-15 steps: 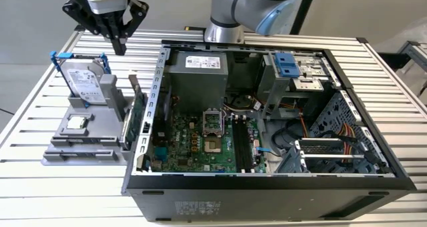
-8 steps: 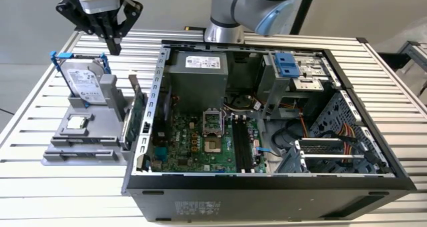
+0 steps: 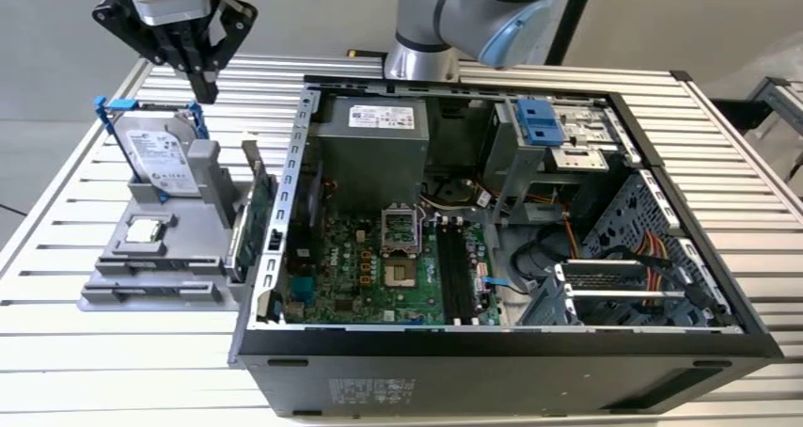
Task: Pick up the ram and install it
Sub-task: 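Reach for the ram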
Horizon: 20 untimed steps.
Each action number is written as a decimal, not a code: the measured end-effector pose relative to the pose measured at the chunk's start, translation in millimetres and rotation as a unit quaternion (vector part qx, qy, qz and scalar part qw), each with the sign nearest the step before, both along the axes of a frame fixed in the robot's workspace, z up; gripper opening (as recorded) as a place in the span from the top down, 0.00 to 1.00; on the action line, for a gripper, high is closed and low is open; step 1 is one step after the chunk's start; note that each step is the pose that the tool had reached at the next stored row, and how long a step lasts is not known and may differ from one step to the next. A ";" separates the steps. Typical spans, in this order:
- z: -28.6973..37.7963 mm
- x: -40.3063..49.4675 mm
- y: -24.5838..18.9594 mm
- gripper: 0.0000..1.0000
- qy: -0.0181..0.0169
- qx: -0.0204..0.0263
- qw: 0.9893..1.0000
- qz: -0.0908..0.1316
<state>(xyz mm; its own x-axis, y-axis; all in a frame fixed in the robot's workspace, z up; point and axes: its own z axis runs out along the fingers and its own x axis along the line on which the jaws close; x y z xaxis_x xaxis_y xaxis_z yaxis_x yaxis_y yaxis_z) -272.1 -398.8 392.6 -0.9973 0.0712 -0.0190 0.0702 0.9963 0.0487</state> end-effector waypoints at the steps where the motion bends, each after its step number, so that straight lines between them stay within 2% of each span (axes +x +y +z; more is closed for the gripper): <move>1: 0.0 -1.2 0.0 1.00 0.000 0.000 1.000 0.000; 20: 0.0 -21.8 0.0 1.00 0.000 0.000 1.000 0.000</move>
<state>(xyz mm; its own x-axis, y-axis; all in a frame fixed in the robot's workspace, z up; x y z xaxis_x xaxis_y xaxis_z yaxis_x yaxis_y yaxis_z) -293.9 -398.8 392.6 -0.9973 0.0712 -0.0190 0.0702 0.9963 0.0487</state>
